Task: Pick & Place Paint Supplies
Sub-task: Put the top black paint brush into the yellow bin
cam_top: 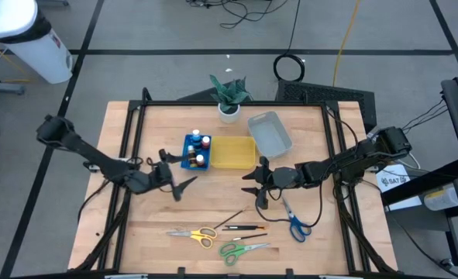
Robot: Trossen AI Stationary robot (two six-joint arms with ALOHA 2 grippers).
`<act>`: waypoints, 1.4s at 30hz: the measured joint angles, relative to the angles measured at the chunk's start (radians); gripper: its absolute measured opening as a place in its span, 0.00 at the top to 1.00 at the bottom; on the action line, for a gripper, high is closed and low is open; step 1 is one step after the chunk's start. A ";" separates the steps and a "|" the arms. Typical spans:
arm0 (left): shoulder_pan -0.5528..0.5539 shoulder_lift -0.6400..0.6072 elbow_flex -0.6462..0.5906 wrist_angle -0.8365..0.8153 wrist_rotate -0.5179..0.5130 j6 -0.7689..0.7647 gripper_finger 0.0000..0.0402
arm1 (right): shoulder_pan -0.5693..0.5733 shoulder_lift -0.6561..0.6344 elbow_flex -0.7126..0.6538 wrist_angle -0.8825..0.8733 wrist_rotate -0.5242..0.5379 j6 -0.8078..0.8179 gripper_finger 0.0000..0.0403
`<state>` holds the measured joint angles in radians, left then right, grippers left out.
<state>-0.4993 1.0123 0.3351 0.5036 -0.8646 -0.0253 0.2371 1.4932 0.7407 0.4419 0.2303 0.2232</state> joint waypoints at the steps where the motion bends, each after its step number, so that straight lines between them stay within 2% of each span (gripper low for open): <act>1: -0.013 -0.031 0.000 -0.035 0.000 -0.005 0.06 | 0.000 0.000 0.000 0.006 0.000 0.000 0.55; 3: -0.032 -0.076 0.000 -0.092 0.019 -0.036 0.06 | 0.000 0.000 0.000 0.018 0.000 0.000 0.55; 6: -0.041 -0.091 0.000 -0.131 0.125 -0.105 0.06 | 0.000 0.000 0.000 0.039 -0.004 0.003 0.55; 9: -0.034 -0.078 0.000 -0.120 0.221 -0.128 0.06 | 0.000 0.011 0.000 0.076 -0.072 0.025 0.55; 13: -0.017 -0.043 0.000 -0.098 0.262 -0.104 0.06 | 0.039 0.060 0.009 0.110 -0.130 0.022 0.55; 20: 0.027 0.024 0.000 -0.038 0.262 -0.105 0.06 | 0.095 0.232 0.205 -0.208 -0.130 -0.053 0.55; 24: 0.053 0.058 0.000 -0.020 0.262 -0.119 0.06 | 0.099 0.338 0.257 -0.330 -0.132 -0.109 0.57; 33: 0.085 0.095 0.000 -0.020 0.265 -0.153 0.06 | 0.099 0.385 0.267 -0.395 -0.156 -0.177 0.70; 42: 0.096 0.095 0.000 -0.020 0.265 -0.162 0.06 | 0.099 0.383 0.247 -0.454 -0.155 -0.185 0.95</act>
<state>-0.4030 1.1072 0.3351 0.4835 -0.5995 -0.1871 0.3363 1.8759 0.9873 -0.0121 0.0750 0.0387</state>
